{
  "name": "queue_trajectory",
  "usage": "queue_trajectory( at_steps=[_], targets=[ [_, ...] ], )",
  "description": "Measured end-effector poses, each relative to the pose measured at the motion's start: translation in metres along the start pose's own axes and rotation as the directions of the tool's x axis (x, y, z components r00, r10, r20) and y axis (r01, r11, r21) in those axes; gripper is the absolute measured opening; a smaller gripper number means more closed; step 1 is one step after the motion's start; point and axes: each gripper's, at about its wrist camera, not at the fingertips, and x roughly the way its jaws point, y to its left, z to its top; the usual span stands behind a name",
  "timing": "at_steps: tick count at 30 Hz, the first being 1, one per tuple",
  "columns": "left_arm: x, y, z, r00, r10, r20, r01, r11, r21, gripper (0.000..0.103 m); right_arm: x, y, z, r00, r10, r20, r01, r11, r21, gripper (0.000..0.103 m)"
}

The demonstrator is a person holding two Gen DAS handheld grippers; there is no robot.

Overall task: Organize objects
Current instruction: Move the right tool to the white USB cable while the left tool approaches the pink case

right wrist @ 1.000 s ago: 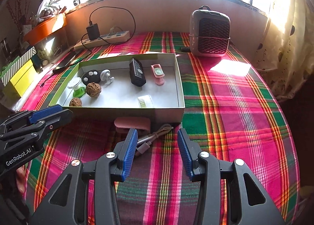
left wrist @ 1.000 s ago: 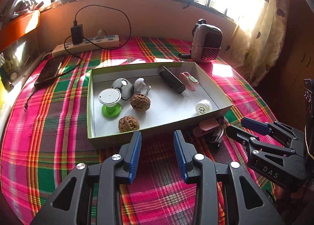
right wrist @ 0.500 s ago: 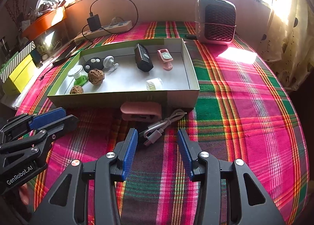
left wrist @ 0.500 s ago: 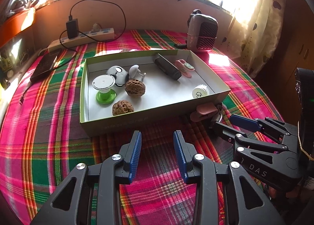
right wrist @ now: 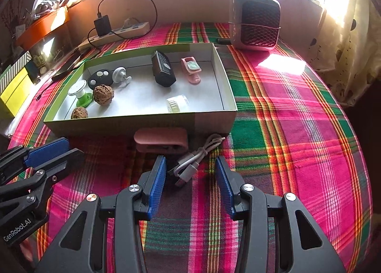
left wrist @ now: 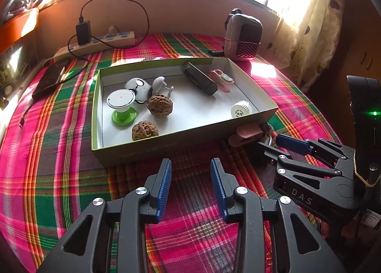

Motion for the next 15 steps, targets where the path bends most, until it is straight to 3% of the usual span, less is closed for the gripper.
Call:
queue_trajectory(
  at_steps=[15],
  targets=[
    [0.012, -0.022, 0.015, 0.998, -0.062, -0.028, 0.064, 0.996, 0.068, 0.032, -0.007, -0.031, -0.011, 0.997, -0.071, -0.015, 0.072, 0.996, 0.048, 0.044]
  ],
)
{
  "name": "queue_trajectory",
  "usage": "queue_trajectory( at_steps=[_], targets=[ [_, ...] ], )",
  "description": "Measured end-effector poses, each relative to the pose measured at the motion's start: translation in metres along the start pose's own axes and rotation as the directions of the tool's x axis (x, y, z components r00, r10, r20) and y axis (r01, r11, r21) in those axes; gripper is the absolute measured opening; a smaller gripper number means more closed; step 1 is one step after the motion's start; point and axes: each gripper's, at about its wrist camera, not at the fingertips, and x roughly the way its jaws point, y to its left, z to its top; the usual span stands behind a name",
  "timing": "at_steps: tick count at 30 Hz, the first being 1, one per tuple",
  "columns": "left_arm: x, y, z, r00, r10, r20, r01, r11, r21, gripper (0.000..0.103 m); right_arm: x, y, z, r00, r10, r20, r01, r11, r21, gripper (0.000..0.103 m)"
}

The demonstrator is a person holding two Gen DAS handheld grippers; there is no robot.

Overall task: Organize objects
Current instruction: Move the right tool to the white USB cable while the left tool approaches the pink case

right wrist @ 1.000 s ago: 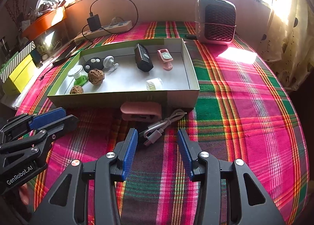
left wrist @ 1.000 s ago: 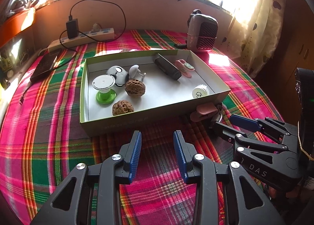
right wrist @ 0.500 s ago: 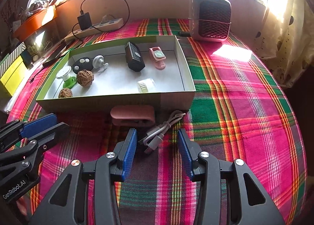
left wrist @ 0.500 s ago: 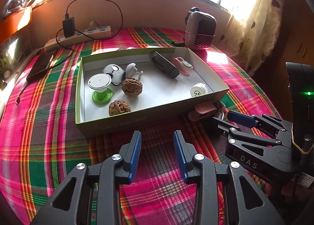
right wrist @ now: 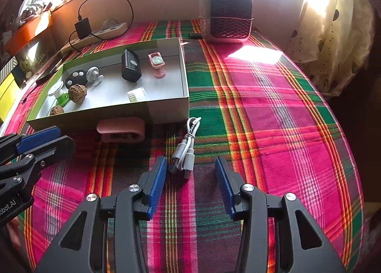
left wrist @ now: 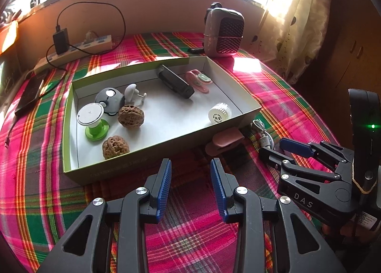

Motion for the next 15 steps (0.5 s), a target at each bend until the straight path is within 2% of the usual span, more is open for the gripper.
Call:
queue_trajectory(
  at_steps=[15],
  targets=[
    [0.018, -0.024, 0.015, 0.999, -0.040, -0.008, 0.041, 0.997, 0.058, 0.032, 0.002, -0.009, 0.003, 0.999, 0.040, 0.008, -0.040, 0.999, -0.008, 0.044]
  ],
)
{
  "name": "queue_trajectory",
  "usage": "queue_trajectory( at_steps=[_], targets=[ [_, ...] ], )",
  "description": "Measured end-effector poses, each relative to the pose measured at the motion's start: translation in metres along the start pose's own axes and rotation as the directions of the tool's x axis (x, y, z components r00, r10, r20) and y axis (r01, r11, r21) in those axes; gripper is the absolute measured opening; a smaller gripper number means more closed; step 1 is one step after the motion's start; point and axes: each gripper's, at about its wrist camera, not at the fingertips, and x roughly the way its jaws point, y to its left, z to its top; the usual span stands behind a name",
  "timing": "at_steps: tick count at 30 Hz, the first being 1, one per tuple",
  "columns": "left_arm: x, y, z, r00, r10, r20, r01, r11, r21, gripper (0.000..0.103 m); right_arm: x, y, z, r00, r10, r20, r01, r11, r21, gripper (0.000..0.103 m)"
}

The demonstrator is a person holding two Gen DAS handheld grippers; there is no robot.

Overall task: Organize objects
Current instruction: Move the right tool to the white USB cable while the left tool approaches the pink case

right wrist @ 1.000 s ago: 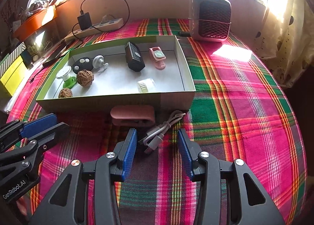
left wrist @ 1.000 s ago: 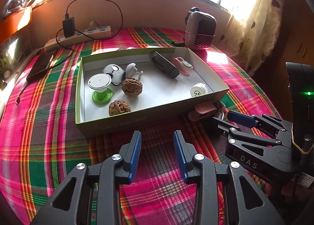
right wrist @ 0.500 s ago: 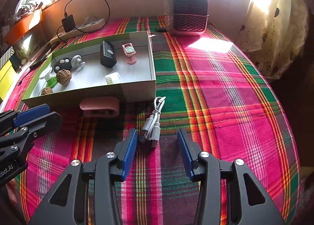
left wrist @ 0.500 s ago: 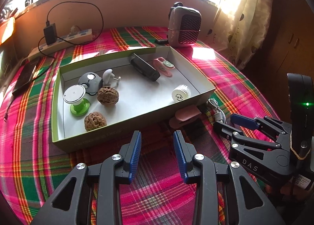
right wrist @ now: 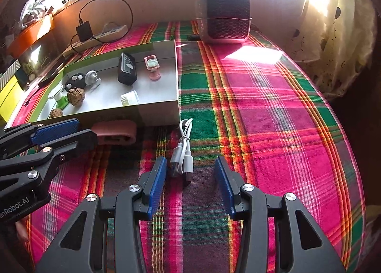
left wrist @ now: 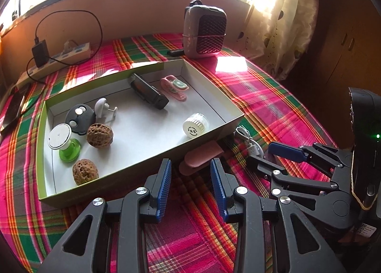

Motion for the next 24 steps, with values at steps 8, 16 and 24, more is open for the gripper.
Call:
queue_trajectory(
  at_steps=[8, 16, 24],
  targets=[
    [0.007, -0.005, 0.002, 1.000, -0.015, -0.002, 0.015, 1.000, 0.002, 0.032, 0.002, -0.004, 0.002, 1.000, 0.007, 0.005, -0.007, 1.000, -0.018, 0.044],
    [0.008, -0.019, 0.000, 0.999, -0.040, -0.005, 0.040, 0.999, 0.030, 0.032, 0.002, -0.014, 0.002, 1.000, 0.000, 0.009, 0.000, 1.000, -0.007, 0.044],
    [0.009, -0.035, -0.006, 0.999, -0.048, -0.021, 0.049, 0.997, 0.061, 0.032, 0.001, -0.019, 0.002, 1.000, -0.009, 0.012, 0.009, 1.000, -0.013, 0.044]
  ],
)
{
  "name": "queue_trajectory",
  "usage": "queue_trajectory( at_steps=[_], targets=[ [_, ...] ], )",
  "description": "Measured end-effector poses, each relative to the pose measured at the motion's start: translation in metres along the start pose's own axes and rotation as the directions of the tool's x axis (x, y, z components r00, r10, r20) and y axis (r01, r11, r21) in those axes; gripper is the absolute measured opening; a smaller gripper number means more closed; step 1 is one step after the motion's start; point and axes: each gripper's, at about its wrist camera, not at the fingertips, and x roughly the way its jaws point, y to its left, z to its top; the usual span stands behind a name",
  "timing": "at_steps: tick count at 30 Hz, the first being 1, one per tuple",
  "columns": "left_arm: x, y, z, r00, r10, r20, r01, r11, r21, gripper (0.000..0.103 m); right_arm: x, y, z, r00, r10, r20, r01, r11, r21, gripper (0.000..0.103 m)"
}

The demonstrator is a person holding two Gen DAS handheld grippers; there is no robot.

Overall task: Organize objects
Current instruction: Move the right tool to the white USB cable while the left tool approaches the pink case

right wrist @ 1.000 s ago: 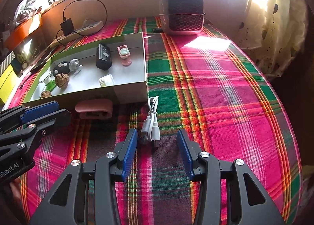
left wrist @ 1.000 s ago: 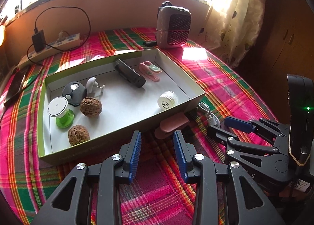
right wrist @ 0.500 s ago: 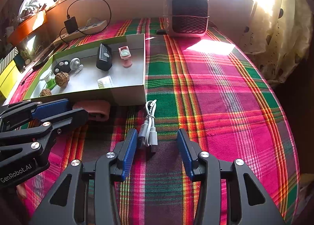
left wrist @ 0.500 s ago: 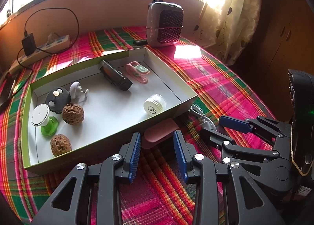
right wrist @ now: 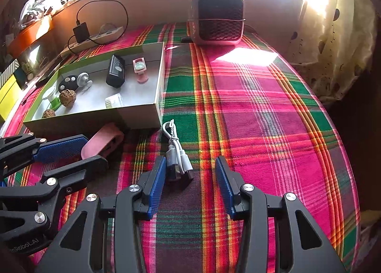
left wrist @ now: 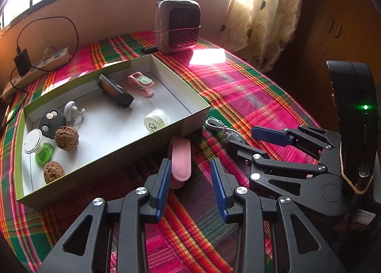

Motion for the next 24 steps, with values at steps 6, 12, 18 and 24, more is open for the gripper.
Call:
queue_trajectory(
  at_steps=[6, 12, 18, 24],
  targets=[
    [0.004, 0.001, 0.002, 0.999, 0.036, -0.009, -0.036, 0.999, -0.007, 0.032, 0.001, -0.003, 0.000, 1.000, 0.008, 0.000, -0.008, 1.000, -0.018, 0.044],
    [0.010, 0.000, 0.003, 0.998, 0.064, -0.025, -0.064, 0.998, -0.004, 0.032, 0.003, -0.004, 0.003, 0.999, 0.034, 0.005, -0.033, 0.998, -0.052, 0.044],
    [0.016, -0.002, 0.005, 0.995, 0.088, -0.039, -0.088, 0.996, 0.001, 0.032, 0.007, -0.005, 0.007, 0.999, 0.053, 0.007, -0.052, 0.995, -0.084, 0.044],
    [0.022, -0.001, 0.006, 0.994, 0.101, -0.052, -0.102, 0.995, -0.010, 0.032, 0.009, -0.005, 0.009, 0.998, 0.064, 0.012, -0.063, 0.994, -0.093, 0.044]
  ],
)
